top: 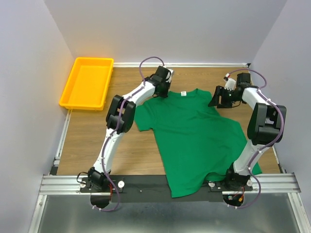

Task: Fold and stack the t-shirts
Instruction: Flatten the tshirt out

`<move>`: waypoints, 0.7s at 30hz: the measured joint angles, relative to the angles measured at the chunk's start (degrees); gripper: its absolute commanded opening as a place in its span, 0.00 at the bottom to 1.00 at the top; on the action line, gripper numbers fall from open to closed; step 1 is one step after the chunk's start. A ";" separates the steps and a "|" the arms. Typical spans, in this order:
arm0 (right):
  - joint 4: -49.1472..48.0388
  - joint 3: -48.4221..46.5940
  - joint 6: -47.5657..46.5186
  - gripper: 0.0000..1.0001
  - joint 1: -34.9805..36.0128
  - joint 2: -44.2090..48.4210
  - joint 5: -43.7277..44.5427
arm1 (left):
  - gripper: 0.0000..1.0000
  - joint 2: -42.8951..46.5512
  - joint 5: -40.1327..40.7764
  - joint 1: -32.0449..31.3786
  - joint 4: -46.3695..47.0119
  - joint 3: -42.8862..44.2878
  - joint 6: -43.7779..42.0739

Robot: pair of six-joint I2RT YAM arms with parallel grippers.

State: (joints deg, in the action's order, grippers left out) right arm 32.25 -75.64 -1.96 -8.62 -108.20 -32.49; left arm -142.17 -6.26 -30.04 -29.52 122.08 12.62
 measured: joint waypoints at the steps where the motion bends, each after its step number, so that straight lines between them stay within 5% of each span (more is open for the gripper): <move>1: -0.04 0.13 -0.02 0.73 0.00 0.39 -0.02 | 0.00 1.07 0.55 0.13 0.26 -1.86 0.61; 3: -0.24 1.22 -0.24 0.74 0.00 2.32 -0.02 | 0.00 4.37 2.60 0.57 0.50 -7.06 1.95; 8: -0.70 6.21 -2.34 0.75 0.00 9.94 1.49 | 0.00 35.76 3.69 8.76 3.21 -48.43 9.66; 11: -1.01 9.05 -4.17 0.76 0.00 14.14 2.40 | 0.48 55.84 2.67 17.18 6.38 -64.72 12.13; 13: -1.03 10.75 -5.81 0.78 0.00 15.34 2.38 | 0.75 65.11 -0.09 17.62 7.48 -71.43 13.62; 16: -0.04 12.72 -9.27 0.79 0.00 15.10 1.68 | 0.81 73.46 -4.96 14.88 7.34 -76.59 14.73; 21: 2.47 13.09 -14.29 0.79 0.09 14.60 -1.18 | 0.82 74.69 -6.08 14.56 8.87 -72.54 14.21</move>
State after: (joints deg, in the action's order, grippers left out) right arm 34.72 -62.54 -16.25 -8.54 -93.60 -33.67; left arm -67.48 -12.34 -15.49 -20.64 49.54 26.83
